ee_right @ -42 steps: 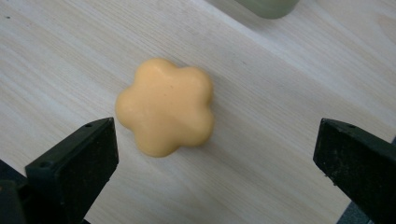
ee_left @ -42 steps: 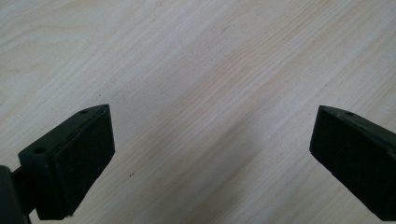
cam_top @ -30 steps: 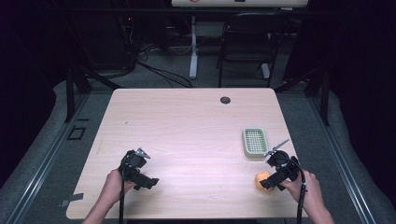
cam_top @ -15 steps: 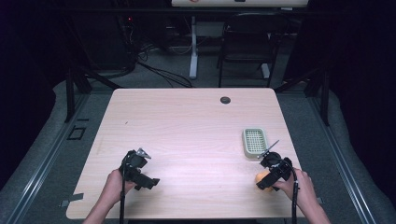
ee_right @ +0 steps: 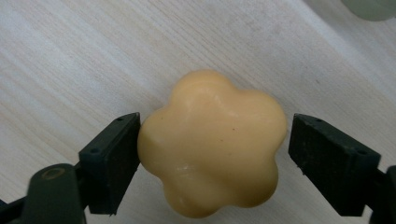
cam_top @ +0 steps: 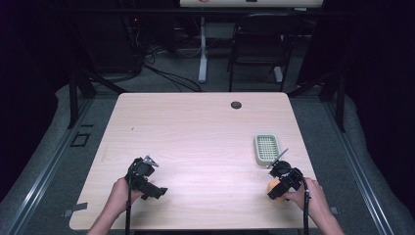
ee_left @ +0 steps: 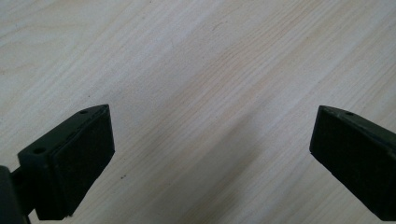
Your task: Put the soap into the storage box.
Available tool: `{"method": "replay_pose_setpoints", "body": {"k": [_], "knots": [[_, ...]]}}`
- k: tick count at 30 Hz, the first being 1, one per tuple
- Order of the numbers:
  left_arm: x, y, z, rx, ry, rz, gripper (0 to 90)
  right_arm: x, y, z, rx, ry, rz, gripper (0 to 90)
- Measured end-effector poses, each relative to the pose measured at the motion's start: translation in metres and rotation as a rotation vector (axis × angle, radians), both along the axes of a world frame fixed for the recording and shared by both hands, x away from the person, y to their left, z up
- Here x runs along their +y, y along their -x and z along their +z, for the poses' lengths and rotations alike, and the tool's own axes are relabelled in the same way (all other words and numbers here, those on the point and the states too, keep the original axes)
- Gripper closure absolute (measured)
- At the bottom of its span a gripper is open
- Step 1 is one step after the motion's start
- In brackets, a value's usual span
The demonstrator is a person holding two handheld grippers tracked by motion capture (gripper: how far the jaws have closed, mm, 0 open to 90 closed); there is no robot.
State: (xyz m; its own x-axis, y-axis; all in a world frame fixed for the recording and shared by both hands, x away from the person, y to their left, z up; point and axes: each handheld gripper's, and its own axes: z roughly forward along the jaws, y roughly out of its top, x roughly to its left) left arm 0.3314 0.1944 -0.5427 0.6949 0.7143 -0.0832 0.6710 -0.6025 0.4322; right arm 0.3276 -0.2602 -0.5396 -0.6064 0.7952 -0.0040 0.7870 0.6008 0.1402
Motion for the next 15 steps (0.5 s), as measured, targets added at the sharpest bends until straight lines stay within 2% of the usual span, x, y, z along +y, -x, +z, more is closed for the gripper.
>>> {"method": "replay_pose_setpoints", "body": {"k": [1,2,4,5,7,8,9,14,15], "knots": [[-0.0001,0.0001,-0.0001,0.001,0.000,0.000,0.0,0.0007,0.0003,-0.0001,0.006,-0.002,0.003,19.3],[0.0000,0.0000,-0.0001,0.002,0.000,-0.001,0.0,0.0020,0.0027,-0.0040,-0.026,-0.035,-0.027,20.0],[-0.0001,0.0001,-0.0001,0.002,0.000,0.000,0.0,0.0018,-0.0007,0.0016,0.024,0.036,0.031,21.3],[-0.0001,0.0001,-0.0001,0.001,0.002,0.000,0.0,0.0031,0.0022,-0.0022,-0.005,-0.008,-0.004,22.7],[-0.0001,0.0000,-0.0001,0.001,0.003,-0.001,0.0,0.0029,0.0002,0.0006,0.022,0.030,0.030,24.1],[-0.0001,0.0000,-0.0002,0.002,0.004,-0.001,0.0,0.0038,0.0015,-0.0016,0.009,0.015,0.014,24.3],[-0.0001,0.0000,-0.0002,0.002,0.004,-0.001,0.0,0.0040,0.0003,0.0005,0.029,0.044,0.034,24.4],[-0.0001,-0.0001,-0.0003,0.003,0.003,-0.002,0.0,0.0050,0.0007,0.0002,0.030,0.047,0.031,24.7],[-0.0002,-0.0001,-0.0003,0.003,0.002,-0.002,0.0,0.0053,0.0016,-0.0015,0.015,0.037,0.021,24.6]]}}
